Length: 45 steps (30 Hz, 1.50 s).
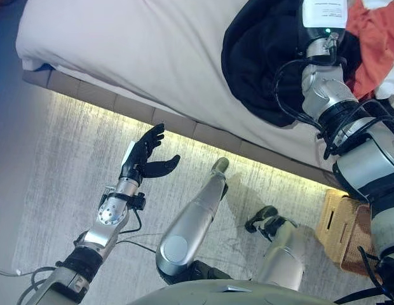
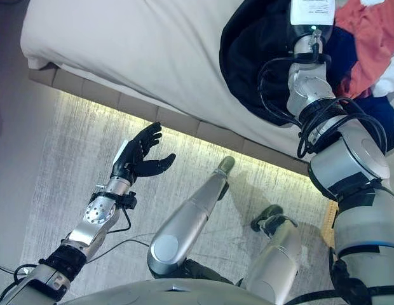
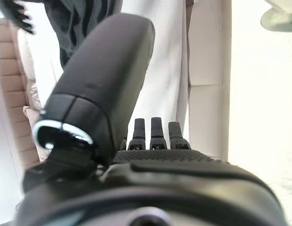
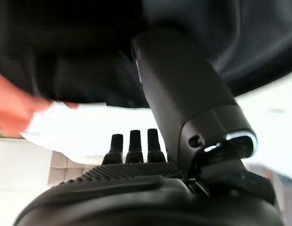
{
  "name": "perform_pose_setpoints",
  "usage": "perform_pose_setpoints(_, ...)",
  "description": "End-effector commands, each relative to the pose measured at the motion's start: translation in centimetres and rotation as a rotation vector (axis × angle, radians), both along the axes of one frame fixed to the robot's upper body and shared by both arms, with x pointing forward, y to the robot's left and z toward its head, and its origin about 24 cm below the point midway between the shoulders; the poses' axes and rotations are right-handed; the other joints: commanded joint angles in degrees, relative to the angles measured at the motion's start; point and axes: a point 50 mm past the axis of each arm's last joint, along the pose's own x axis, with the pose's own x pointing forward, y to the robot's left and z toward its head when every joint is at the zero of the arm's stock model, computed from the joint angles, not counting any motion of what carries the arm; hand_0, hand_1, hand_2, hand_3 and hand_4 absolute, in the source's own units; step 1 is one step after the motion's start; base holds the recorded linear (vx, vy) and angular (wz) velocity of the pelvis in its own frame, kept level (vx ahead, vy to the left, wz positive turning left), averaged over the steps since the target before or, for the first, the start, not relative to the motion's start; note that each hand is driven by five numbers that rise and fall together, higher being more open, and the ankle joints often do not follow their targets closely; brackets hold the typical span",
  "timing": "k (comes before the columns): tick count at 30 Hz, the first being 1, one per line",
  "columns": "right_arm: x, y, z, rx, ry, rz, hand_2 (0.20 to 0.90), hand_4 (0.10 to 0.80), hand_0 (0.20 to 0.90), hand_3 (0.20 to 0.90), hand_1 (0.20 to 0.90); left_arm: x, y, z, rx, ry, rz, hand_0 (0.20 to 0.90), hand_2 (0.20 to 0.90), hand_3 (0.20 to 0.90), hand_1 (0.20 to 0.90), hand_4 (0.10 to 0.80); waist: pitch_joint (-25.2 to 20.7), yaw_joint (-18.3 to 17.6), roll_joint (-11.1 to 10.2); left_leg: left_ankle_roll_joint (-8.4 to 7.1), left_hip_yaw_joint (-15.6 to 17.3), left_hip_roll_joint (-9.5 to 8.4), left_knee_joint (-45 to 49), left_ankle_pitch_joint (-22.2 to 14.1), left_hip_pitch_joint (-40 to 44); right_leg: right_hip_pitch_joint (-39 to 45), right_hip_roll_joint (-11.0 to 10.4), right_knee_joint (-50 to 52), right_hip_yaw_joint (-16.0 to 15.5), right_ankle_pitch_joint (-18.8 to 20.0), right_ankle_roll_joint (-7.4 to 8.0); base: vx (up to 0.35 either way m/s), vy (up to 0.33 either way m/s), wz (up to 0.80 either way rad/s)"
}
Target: Pick up the clothes from the bed and place them into the basket
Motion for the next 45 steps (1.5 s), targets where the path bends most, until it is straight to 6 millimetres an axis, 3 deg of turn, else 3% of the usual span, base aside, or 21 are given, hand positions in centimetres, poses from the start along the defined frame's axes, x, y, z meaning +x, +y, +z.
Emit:
perform_pose_setpoints(1,-0.9,1.8,7.7,-0.231,-0.119,0.018,0.900,0.800,0.900,0.900,0.900,-0.1,1.5,3.2,-0.047,-0.180,0.008,0.900,0.900,0.900,0.900,0.800,-1.0,1.7,0.5,3.66,1.0,0.44,4.4,-4.9,-2.1,-2.0,2.9,7.0,2.0,2.2,-2.21,-0.022,0.037,-0.10)
perform_pose_setpoints(6,-0.5,1.5,6.9,-0.241,0.041,-0.007,0.900,0.800,0.900,0.900,0.900,-0.4,1.6,3.4,-0.065,-0.193,0.009,0.900,0.900,0.900,0.900,0.800,-1.0,2.1,1.3,4.01,0.8,-0.54,7.7,-5.1,-6.4,-7.0,3.2,10.4,2.8,0.9,-2.54,-0.013,0.023,-0.01)
perform_pose_setpoints(10,-0.3,-0.2,5.8,-0.187,0.209,-0.146,0.900,0.800,0.900,0.900,0.900,-0.8,2.2,3.8,-0.067,-0.211,0.028,0.900,0.900,0.900,0.900,0.800,-1.0,2.6,1.7,4.22,0.8,-0.82,10.6,-5.5,-9.5,-10.5,3.7,13.3,2.9,-0.4,-3.12,-0.004,0.006,0.01)
perform_pose_setpoints(19,-0.7,-2.4,5.7,0.020,0.259,-0.268,0.900,0.800,0.900,0.900,0.900,-1.1,2.1,4.9,-0.075,-0.260,-0.002,0.900,0.900,0.900,0.900,0.800,-1.0,3.0,2.7,4.31,1.1,-1.64,13.8,-5.8,-12.6,-13.4,4.8,16.2,3.1,-1.7,-3.77,-0.009,-0.014,0.07)
perform_pose_setpoints(20,-0.8,-2.6,5.9,0.037,0.243,-0.262,0.794,0.676,0.794,0.776,0.794,-1.1,2.1,5.1,-0.079,-0.265,-0.003,0.900,0.900,0.900,0.900,0.800,-1.0,3.0,2.8,4.28,1.1,-1.66,14.0,-5.8,-12.7,-13.6,4.9,16.4,3.1,-1.8,-3.81,-0.024,-0.007,0.04)
perform_pose_setpoints(21,-0.8,-2.7,6.0,0.054,0.236,-0.254,0.794,0.676,0.794,0.776,0.794,-1.1,2.2,5.1,-0.079,-0.268,-0.004,0.900,0.900,0.900,0.900,0.800,-1.0,2.9,2.8,4.28,1.2,-1.57,14.0,-5.8,-12.7,-13.6,4.9,16.4,3.2,-1.8,-3.86,-0.031,-0.006,0.04)
perform_pose_setpoints(22,-0.8,-2.8,6.2,0.065,0.224,-0.245,0.469,0.298,0.469,0.398,0.469,-1.1,2.1,5.3,-0.082,-0.272,-0.003,0.900,0.900,0.900,0.900,0.800,-1.0,2.8,2.9,4.22,1.4,-1.56,14.1,-5.7,-12.8,-13.8,5.0,16.5,3.3,-1.9,-3.92,-0.029,-0.003,0.05)
perform_pose_setpoints(23,-0.9,-2.7,6.4,0.065,0.214,-0.238,0.300,0.100,0.300,0.200,0.300,-1.1,2.1,5.3,-0.083,-0.274,-0.003,0.900,0.900,0.900,0.900,0.800,-1.0,2.8,3.0,4.18,1.4,-1.43,14.1,-5.7,-12.7,-13.9,5.1,16.6,3.4,-2.0,-3.91,-0.028,0.001,-0.04)
perform_pose_setpoints(31,-1.3,-2.8,8.1,0.031,0.063,-0.170,0.300,0.100,0.300,0.200,0.300,-1.2,2.4,5.1,-0.085,-0.255,0.014,0.900,0.900,0.900,0.900,0.800,-1.0,1.9,2.6,3.87,2.5,0.12,11.4,-5.0,-9.1,-10.6,5.1,14.6,3.1,-0.9,-3.73,-0.018,-0.003,-0.11)
perform_pose_setpoints(45,-2.0,-4.3,8.5,0.168,-0.123,-0.095,0.300,0.100,0.300,0.200,0.300,0.2,2.7,5.3,-0.042,-0.215,0.036,0.900,0.900,0.900,0.900,0.800,-1.0,-0.4,-1.3,2.42,4.0,4.29,-5.4,-2.0,10.4,9.8,3.6,-3.7,0.7,5.0,-1.74,0.002,-0.028,-0.09)
